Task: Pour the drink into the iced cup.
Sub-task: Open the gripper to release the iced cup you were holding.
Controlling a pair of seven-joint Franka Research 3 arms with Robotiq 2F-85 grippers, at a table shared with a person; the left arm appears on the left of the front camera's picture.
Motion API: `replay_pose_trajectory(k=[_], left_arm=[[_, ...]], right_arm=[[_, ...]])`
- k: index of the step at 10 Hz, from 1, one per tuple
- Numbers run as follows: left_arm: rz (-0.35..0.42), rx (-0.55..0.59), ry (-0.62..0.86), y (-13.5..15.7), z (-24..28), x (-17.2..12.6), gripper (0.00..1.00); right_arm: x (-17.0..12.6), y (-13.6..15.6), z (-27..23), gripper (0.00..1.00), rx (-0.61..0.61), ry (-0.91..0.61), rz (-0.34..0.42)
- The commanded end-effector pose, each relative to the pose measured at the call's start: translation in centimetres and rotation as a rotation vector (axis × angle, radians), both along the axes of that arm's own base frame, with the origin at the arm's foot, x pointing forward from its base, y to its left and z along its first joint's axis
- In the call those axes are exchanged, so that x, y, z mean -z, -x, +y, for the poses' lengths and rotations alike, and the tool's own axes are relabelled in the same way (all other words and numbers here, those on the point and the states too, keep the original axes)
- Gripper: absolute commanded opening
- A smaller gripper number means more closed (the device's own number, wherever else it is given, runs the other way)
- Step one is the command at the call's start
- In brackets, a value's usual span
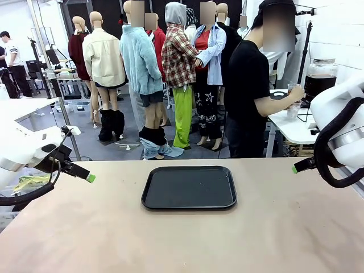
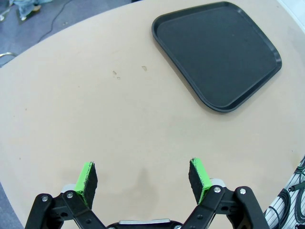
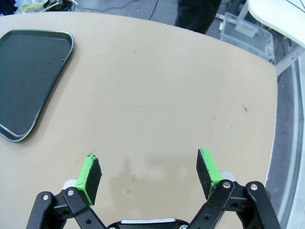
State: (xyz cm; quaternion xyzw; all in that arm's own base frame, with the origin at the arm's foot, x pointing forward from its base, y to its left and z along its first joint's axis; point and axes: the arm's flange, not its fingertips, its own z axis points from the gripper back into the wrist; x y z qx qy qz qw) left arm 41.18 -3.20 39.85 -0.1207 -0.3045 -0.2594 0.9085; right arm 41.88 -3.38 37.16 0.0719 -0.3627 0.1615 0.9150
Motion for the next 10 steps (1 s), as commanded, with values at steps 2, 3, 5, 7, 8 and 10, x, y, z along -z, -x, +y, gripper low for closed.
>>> replay_pose_trajectory(k=[2, 3, 5, 7, 8, 10], left_arm=[[-0.003, -0.001, -0.006, -0.06, 0.34, -0.09, 1.00], [-0.003, -0.001, -0.006, -0.06, 0.34, -0.09, 1.00], [-0.003, -0.001, -0.006, -0.06, 0.34, -0.09, 1.00], [-0.003, -0.001, -0.006, -0.06, 0.34, -0.09, 1.00], [-0.003, -0.001, -0.006, -0.06, 0.34, -0.09, 1.00], [-0.003, -0.001, -0.006, -0.06, 0.34, -0.09, 1.00]], right_arm=[[0.36, 0.18, 0.01, 1.00, -0.003, -0.005, -0.010], [0.36, 0.18, 0.01, 1.00, -0.003, -0.005, -0.010], [0.36, 0.18, 0.01, 1.00, -0.003, -0.005, -0.010], [0.36, 0.18, 0.01, 1.00, -0.003, -0.005, -0.010], [0.36, 0.18, 0.01, 1.00, -0.003, -0.005, -0.010], [0.36, 0.18, 0.01, 1.00, -0.003, -0.005, -0.010]])
